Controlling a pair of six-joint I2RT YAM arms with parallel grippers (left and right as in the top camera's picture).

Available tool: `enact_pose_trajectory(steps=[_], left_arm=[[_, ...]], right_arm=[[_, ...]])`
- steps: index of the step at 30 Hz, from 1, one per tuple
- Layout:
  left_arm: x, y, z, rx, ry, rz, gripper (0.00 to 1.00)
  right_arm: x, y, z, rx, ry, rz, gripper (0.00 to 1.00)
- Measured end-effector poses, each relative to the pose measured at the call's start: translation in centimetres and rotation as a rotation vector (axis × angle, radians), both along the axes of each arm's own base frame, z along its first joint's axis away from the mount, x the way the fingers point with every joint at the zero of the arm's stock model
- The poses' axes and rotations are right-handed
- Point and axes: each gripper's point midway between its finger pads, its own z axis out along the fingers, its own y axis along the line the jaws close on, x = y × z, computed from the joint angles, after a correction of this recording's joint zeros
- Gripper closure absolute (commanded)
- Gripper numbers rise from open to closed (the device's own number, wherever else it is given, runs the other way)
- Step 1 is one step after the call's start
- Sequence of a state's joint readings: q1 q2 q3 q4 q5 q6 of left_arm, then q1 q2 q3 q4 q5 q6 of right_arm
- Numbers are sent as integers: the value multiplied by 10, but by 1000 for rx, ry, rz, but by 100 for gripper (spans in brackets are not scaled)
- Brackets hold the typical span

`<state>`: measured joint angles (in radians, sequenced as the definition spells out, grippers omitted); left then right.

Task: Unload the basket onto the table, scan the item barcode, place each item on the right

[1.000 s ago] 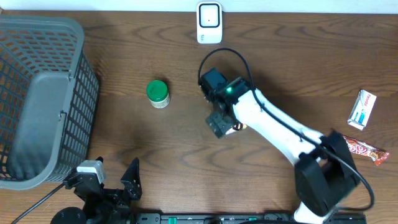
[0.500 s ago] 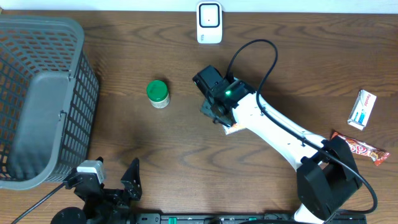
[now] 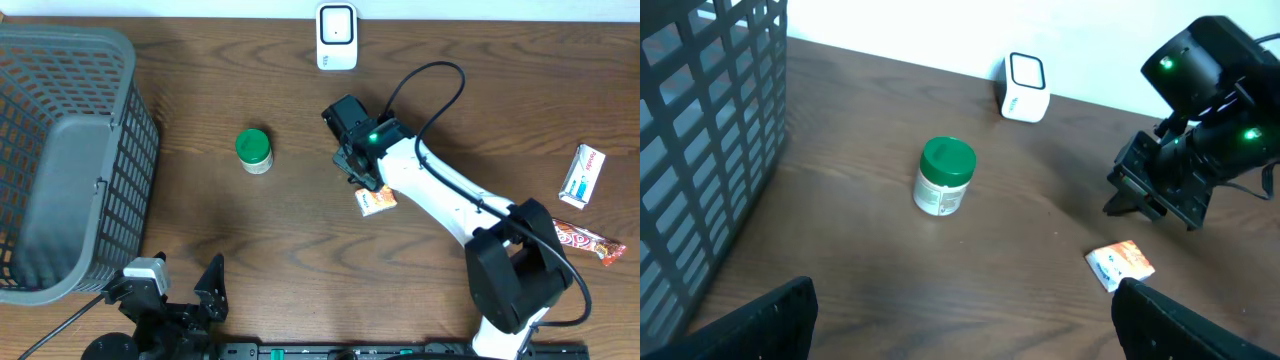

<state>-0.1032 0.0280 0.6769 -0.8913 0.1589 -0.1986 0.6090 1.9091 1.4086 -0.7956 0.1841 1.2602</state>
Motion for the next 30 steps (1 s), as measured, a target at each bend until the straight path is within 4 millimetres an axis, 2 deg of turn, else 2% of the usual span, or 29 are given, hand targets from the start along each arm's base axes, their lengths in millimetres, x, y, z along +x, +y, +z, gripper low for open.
enact_pose_trajectory(steps=[6,12,16,20,24,28,30], left_arm=[[0,0,0,0,0,0,6],[0,0,0,0,0,0,6],[0,0,-1,1,5,0,6],[-3,0,-9,4,37,0,6],[-8,1,-22,10,94,0,6],[-15,2,-35,16,156,0,6],[-19,2,-43,20,192,0,6]], right_arm=[[0,-2,-10,-18,28,50,99],[-11,1,-40,-39,124,125,99],[-15,1,-42,-44,144,161,99],[-31,-8,-44,-85,212,217,99],[-46,-14,-45,-123,280,335,99],[-55,-7,-45,-102,314,551,99],[-66,-8,-45,-98,360,654,99]])
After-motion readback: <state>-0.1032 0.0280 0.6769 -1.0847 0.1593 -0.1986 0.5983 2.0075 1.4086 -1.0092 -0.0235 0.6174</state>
